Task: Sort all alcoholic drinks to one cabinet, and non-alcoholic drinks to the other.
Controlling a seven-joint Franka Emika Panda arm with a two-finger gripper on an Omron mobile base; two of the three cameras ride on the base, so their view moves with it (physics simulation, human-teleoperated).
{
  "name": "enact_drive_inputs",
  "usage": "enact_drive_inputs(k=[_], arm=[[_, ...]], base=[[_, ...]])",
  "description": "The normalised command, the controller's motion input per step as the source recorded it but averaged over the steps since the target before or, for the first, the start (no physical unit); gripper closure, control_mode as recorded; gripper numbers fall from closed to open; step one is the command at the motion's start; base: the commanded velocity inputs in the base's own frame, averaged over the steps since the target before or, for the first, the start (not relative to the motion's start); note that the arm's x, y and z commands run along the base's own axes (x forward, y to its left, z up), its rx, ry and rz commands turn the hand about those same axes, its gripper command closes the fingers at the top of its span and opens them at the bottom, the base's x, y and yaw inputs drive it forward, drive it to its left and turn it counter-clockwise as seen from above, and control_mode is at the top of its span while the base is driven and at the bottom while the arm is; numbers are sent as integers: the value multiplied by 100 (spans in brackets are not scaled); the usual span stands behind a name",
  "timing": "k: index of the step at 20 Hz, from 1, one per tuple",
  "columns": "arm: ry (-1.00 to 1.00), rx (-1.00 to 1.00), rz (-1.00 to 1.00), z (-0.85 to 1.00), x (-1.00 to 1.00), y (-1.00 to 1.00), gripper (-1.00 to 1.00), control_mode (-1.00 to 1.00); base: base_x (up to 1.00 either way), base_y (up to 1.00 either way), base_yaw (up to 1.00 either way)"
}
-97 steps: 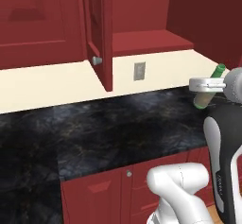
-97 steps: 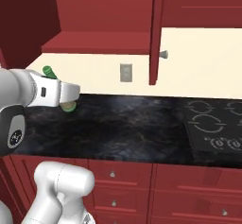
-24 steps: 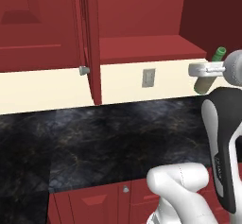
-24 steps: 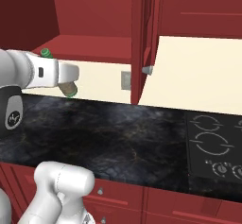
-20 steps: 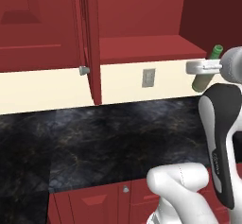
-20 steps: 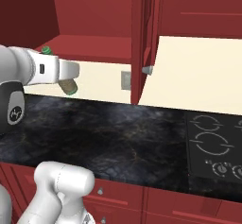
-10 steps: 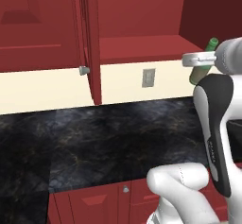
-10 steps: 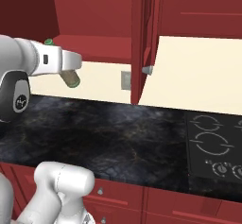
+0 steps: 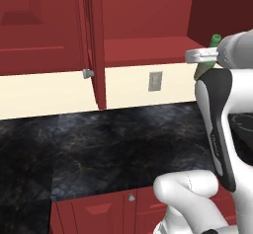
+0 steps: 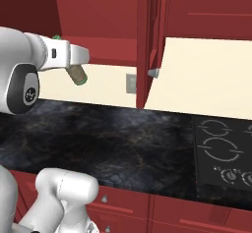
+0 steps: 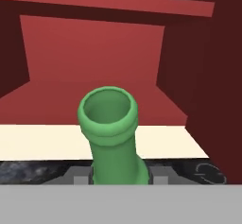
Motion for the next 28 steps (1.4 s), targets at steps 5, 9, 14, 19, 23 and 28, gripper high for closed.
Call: enact_drive_inputs(k=[5, 9, 14, 19, 23, 28], arm=[[-2, -3, 0, 1, 26, 0, 100, -100], [-2, -4, 0, 0, 27, 0, 100, -100], [-1, -3, 0, 3, 28, 0, 100, -100], [0, -1, 0, 9, 26, 0, 100, -100], [0, -1, 0, 11, 24, -3, 100, -100], [0, -1, 0, 7, 25, -3, 100, -100]], base=[[0, 0, 0], [0, 0, 0], [0, 0, 0], [0, 0, 0], [0, 0, 0], [0, 0, 0]])
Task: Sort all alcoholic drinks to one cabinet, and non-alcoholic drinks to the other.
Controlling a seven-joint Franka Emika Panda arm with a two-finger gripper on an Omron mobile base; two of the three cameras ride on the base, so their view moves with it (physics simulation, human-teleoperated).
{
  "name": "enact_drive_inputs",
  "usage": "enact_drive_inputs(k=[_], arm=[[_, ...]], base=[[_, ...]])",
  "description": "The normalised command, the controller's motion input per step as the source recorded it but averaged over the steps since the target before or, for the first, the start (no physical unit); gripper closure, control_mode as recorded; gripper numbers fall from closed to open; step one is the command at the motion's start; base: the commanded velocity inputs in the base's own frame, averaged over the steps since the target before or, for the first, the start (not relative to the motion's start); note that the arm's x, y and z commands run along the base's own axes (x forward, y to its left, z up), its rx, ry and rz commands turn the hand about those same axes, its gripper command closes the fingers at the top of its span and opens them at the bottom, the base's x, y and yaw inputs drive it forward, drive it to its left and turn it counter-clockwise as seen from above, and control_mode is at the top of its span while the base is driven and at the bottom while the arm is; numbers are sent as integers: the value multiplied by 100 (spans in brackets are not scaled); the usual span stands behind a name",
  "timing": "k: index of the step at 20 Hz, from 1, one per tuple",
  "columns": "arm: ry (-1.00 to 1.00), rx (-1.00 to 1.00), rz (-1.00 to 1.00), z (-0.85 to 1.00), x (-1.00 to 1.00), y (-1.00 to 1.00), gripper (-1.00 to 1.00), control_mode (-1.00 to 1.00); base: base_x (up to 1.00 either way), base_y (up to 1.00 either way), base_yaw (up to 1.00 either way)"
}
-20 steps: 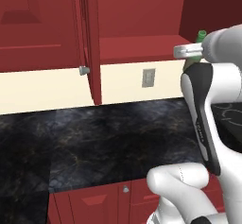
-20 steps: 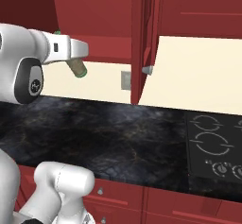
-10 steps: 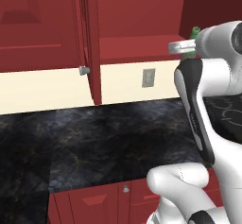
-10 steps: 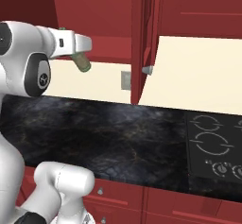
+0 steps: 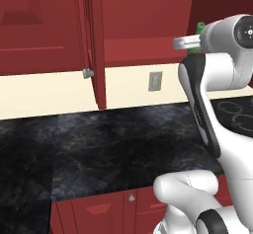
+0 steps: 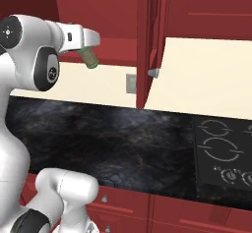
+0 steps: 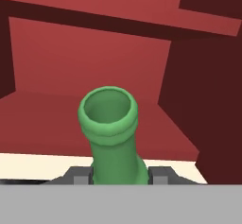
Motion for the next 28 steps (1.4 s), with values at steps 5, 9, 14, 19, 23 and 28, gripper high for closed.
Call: enact_drive_inputs(k=[5, 9, 14, 19, 23, 28], arm=[[0, -2, 0, 0, 28, -4, 100, -100], [0, -2, 0, 0, 29, -7, 100, -100], [0, -2, 0, 0, 30, -10, 100, -100], [0, -1, 0, 0, 32, -9, 100, -100], [0, 0, 0, 0, 33, -5, 100, -100], [0, 0, 0, -1, 32, -6, 100, -100]], base=[[0, 0, 0], [0, 0, 0], [0, 0, 0], [0, 0, 0], [0, 0, 0], [0, 0, 0]])
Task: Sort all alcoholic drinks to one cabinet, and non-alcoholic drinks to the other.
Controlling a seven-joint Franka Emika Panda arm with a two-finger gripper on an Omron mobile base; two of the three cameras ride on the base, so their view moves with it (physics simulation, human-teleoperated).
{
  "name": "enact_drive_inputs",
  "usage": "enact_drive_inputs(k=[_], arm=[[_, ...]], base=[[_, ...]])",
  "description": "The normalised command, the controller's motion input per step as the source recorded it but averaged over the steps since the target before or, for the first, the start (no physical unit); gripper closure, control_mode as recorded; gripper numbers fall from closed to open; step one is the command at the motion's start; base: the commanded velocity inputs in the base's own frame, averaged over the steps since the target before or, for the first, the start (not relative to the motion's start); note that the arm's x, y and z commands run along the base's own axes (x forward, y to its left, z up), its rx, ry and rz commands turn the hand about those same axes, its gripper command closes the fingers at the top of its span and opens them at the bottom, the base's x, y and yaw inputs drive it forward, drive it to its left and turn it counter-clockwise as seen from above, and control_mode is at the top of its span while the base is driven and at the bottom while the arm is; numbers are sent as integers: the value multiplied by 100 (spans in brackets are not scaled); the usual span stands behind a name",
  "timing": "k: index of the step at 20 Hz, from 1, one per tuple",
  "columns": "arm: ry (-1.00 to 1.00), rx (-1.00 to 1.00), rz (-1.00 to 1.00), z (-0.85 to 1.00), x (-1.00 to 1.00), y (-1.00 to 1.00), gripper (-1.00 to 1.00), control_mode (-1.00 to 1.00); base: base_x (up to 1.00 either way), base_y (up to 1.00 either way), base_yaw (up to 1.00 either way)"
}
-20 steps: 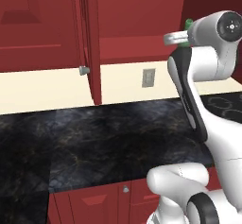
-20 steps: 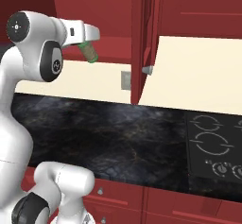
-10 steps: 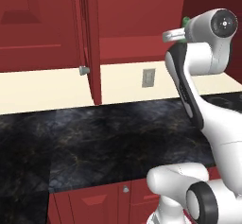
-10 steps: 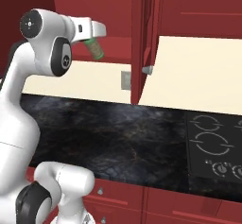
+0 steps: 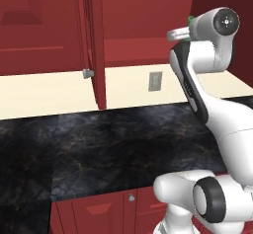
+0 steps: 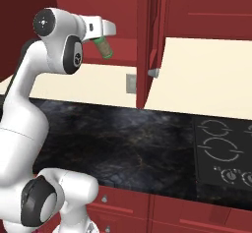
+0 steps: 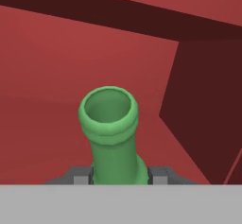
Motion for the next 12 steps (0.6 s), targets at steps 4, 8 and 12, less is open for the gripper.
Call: enact_drive_inputs(k=[4, 8, 12], arm=[[0, 0, 0, -3, 29, -7, 100, -100], [0, 0, 0, -5, 26, -7, 100, -100], [0, 0, 0, -6, 24, -8, 100, -100]], base=[[0, 0, 0], [0, 0, 0], [0, 0, 0]])
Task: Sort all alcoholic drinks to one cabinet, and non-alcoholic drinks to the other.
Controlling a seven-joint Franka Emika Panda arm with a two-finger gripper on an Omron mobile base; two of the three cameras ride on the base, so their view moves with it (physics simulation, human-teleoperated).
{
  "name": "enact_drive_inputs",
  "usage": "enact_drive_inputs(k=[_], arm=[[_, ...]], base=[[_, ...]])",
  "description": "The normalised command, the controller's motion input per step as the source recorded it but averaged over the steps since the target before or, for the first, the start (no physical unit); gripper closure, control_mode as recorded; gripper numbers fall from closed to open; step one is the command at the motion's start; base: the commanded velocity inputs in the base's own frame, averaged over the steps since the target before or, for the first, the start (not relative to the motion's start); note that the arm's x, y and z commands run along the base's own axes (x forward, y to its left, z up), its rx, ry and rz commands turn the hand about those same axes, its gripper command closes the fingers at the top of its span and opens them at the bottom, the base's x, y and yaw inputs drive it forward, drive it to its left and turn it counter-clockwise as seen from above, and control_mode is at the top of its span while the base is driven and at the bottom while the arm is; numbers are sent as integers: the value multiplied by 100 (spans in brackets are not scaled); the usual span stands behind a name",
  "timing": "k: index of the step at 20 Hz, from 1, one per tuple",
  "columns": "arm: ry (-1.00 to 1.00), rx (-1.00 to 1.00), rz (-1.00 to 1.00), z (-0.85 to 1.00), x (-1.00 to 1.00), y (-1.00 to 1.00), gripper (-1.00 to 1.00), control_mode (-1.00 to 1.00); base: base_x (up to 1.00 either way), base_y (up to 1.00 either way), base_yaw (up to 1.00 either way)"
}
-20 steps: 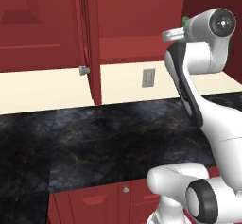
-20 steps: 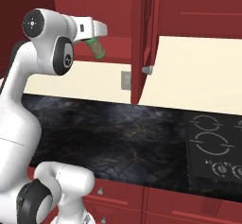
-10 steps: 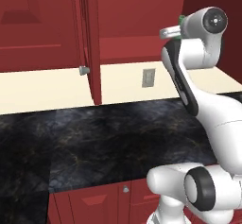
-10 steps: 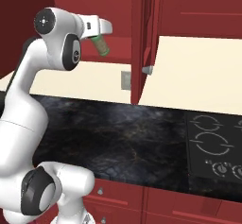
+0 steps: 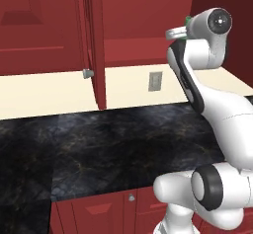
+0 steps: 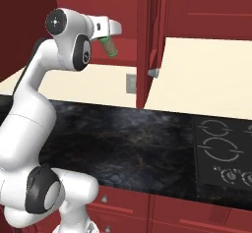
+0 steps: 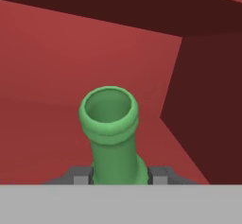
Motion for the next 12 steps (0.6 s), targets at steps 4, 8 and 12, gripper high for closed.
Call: enact_drive_inputs(k=[4, 8, 12], arm=[[0, 0, 0, -7, 23, -10, 100, -100], [0, 0, 0, -7, 23, -11, 100, -100], [0, 0, 0, -6, 23, -10, 100, -100]], base=[[0, 0, 0], [0, 0, 0], [0, 0, 0]])
